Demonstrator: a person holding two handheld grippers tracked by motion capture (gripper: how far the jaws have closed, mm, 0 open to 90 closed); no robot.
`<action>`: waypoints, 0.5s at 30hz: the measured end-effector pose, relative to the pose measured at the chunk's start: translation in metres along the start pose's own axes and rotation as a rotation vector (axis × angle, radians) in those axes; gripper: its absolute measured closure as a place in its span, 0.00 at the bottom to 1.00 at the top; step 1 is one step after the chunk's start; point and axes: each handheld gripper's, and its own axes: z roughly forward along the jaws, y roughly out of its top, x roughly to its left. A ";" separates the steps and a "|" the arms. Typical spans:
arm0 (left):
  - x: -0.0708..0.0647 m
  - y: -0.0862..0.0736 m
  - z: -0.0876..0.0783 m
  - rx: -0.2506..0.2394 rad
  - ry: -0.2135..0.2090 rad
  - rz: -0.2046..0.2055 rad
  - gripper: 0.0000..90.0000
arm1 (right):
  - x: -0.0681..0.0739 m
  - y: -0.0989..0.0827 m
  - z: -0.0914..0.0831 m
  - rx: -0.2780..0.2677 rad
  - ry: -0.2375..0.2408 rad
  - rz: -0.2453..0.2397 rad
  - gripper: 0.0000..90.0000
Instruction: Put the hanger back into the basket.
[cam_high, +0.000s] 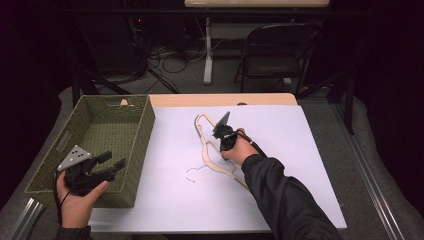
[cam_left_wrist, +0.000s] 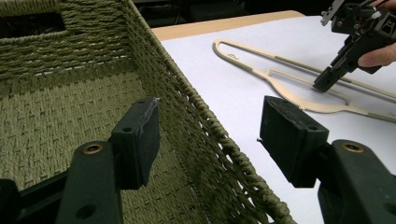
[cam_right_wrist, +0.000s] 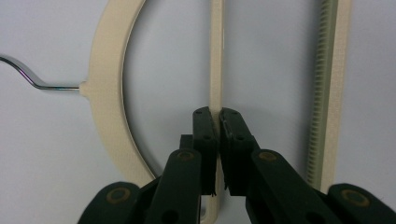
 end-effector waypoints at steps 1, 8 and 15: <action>0.000 0.000 0.000 -0.001 -0.001 0.001 0.42 | 0.000 0.000 -0.001 0.001 0.002 -0.004 0.95; -0.002 0.001 0.000 0.000 -0.007 0.007 0.43 | 0.000 -0.003 -0.006 -0.002 0.031 -0.029 0.95; -0.007 0.003 -0.001 -0.006 -0.016 0.020 0.43 | 0.003 -0.012 -0.017 -0.017 0.051 -0.068 0.95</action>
